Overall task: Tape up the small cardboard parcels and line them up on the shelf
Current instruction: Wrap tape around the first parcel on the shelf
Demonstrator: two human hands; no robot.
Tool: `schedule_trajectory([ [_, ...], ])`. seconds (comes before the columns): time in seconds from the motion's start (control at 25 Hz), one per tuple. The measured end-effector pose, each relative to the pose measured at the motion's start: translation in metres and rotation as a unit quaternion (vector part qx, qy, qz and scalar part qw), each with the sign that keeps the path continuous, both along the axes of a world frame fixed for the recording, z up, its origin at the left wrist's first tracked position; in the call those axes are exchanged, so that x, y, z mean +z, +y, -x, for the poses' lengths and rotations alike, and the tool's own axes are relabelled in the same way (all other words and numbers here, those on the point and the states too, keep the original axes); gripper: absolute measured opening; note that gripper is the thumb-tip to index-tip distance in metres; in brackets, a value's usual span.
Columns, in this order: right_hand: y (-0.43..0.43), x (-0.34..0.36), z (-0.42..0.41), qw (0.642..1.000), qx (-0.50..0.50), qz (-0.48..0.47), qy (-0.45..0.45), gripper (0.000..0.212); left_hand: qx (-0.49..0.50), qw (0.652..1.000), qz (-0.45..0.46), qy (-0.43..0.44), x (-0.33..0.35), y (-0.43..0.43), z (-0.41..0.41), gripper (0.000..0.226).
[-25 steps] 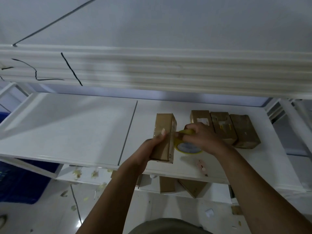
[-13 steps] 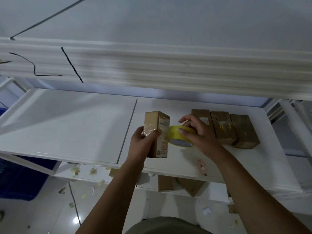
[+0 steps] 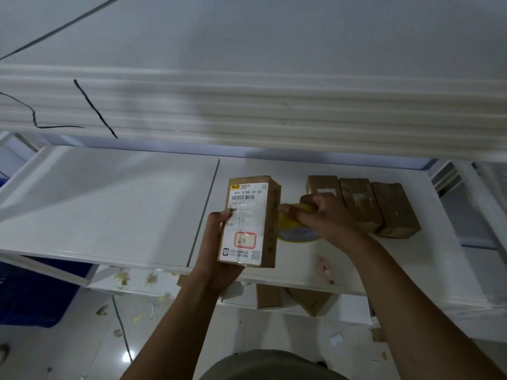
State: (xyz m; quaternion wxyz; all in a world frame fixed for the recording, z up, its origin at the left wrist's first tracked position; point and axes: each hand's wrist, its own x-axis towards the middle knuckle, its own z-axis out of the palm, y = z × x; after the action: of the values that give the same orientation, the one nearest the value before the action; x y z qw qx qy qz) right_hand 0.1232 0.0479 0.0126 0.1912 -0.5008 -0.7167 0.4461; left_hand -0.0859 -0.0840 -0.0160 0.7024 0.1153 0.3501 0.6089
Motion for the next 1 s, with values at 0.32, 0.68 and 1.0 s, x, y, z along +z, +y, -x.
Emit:
schedule_trajectory([
  [0.32,-0.011,0.005,0.007,0.996,-0.016,0.031,0.088,0.072,-0.040,0.957,0.069,0.279,0.007,0.013,0.006,0.057],
  [0.68,-0.022,0.021,0.004,0.999,0.018,-0.051,0.003,0.068,-0.074,0.898,0.032,0.432,0.031,0.014,-0.007,0.083],
  [1.0,-0.015,0.021,-0.023,0.996,0.034,-0.056,0.064,0.070,0.024,0.988,-0.005,0.151,0.015,0.006,0.004,0.054],
])
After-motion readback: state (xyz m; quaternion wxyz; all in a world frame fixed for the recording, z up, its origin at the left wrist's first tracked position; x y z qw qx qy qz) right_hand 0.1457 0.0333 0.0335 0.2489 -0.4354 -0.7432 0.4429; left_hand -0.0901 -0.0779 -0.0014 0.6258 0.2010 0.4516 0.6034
